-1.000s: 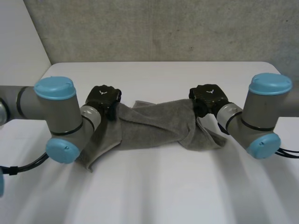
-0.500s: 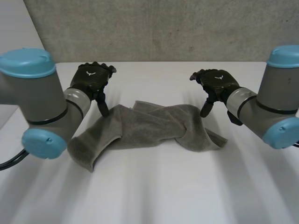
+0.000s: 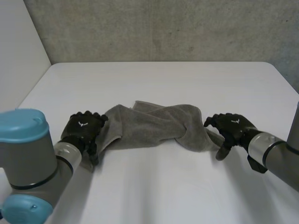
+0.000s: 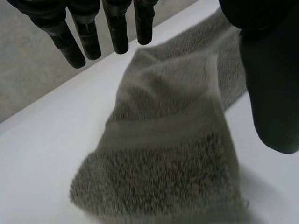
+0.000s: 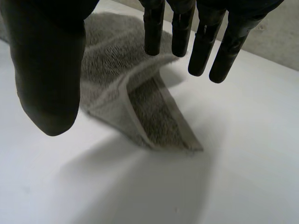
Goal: Fold the towel.
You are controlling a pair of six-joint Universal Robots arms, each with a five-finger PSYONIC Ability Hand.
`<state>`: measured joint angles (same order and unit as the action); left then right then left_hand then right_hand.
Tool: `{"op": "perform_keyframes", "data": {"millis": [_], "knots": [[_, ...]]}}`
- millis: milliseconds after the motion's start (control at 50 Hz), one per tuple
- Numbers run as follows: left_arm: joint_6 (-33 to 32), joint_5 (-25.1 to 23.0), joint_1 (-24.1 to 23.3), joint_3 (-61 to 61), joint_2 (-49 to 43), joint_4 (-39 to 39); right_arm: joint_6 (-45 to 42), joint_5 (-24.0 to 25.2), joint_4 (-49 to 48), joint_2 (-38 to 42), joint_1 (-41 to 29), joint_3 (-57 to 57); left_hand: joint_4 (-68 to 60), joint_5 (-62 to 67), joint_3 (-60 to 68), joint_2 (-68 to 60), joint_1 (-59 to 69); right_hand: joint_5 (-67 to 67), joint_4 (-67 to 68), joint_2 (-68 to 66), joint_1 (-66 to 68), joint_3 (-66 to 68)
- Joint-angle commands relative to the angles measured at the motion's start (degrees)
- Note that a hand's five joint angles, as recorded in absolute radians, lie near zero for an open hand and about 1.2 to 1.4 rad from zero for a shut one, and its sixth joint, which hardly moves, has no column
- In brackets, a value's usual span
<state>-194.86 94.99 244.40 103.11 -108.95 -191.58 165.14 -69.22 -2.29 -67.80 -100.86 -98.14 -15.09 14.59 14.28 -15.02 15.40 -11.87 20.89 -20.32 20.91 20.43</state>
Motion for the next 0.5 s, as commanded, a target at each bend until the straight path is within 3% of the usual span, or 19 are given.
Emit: {"op": "perform_keyframes", "data": {"millis": [20,360,500], "knots": [[-0.1,3.1,-0.2,-1.5,-5.7,-4.2,0.5,-0.8,-5.0,0.7,0.1,-3.5,1.5,-11.0,-0.7,1.4,-1.8,-0.7,1.6,-2.2,1.6,2.1],[-0.1,4.2,0.3,-6.6,-11.2,-4.5,2.3,-1.5,-7.3,6.5,0.1,0.1,-3.7,-5.8,4.5,-3.8,3.4,-9.9,10.9,-11.5,10.9,11.4],[-0.1,4.2,0.4,-7.8,-11.4,-4.5,2.3,-3.5,-7.2,10.6,-0.1,3.4,-12.6,3.1,13.4,-12.7,12.3,-14.9,15.9,-16.5,15.9,16.4]]}}
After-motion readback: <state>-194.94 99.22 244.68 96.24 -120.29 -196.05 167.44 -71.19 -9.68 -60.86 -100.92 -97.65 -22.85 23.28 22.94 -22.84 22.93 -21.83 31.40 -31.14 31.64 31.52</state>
